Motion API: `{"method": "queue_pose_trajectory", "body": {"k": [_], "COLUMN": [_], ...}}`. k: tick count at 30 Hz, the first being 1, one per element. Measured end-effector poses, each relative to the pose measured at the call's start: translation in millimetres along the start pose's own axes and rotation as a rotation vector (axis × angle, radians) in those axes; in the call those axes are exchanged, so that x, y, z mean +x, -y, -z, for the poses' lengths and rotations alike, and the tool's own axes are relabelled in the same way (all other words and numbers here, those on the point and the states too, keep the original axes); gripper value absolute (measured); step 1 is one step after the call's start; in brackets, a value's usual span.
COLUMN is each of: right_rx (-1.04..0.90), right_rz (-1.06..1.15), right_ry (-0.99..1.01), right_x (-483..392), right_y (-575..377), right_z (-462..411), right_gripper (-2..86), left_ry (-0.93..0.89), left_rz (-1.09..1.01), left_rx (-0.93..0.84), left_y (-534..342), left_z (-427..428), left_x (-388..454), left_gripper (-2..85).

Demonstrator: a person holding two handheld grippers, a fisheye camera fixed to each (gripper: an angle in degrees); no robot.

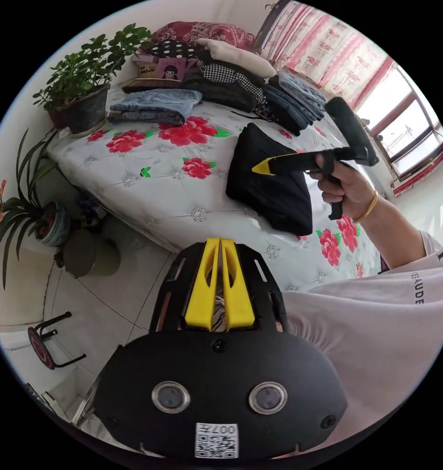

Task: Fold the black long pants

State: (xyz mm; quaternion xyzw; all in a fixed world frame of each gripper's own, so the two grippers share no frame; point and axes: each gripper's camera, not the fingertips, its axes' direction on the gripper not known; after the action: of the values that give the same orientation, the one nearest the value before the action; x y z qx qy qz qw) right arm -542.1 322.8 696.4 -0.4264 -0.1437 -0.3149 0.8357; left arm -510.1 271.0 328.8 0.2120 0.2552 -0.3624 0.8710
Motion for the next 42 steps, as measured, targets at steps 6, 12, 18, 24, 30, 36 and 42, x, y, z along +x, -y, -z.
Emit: {"method": "queue_pose_trajectory", "body": {"k": [6,12,18,24,30,36,42], "right_rx": [0.271,0.421,0.392,0.301,0.277,0.25,0.157], "right_rz": [-0.459,-0.786,-0.898,-0.874,-0.601,-0.229,-0.024], "right_ry": [0.012,0.115,0.19,0.059,-0.048,-0.081,-0.06], "right_x": [131.7,218.8,257.0,242.9,183.9,118.7,92.8], "right_y": [-92.8,-147.7,-121.7,-70.6,72.4,280.2,490.8], "right_z": [103.0,123.5,103.2,134.1,216.2,278.2,248.1], "right_gripper": [10.4,12.0,11.1,7.6,4.6,3.6,3.6], "left_ry": [-0.283,-0.482,-0.433,-0.602,-0.617,-0.527,-0.327], "left_rz": [-0.096,-0.279,-0.306,-0.287,-0.24,-0.101,0.085], "left_rx": [-0.02,-0.17,-0.39,-0.399,-0.154,0.268,0.477], "left_y": [106.7,229.9,289.3,318.4,343.2,365.6,387.8], "left_z": [-1.8,-30.6,-72.1,-37.5,64.1,189.3,223.1], "left_x": [-48.0,-56.5,-56.8,-91.3,-143.6,-214.2,-283.7], "left_gripper": [10.5,21.3,15.3,4.7,4.0,3.9,4.3]}}
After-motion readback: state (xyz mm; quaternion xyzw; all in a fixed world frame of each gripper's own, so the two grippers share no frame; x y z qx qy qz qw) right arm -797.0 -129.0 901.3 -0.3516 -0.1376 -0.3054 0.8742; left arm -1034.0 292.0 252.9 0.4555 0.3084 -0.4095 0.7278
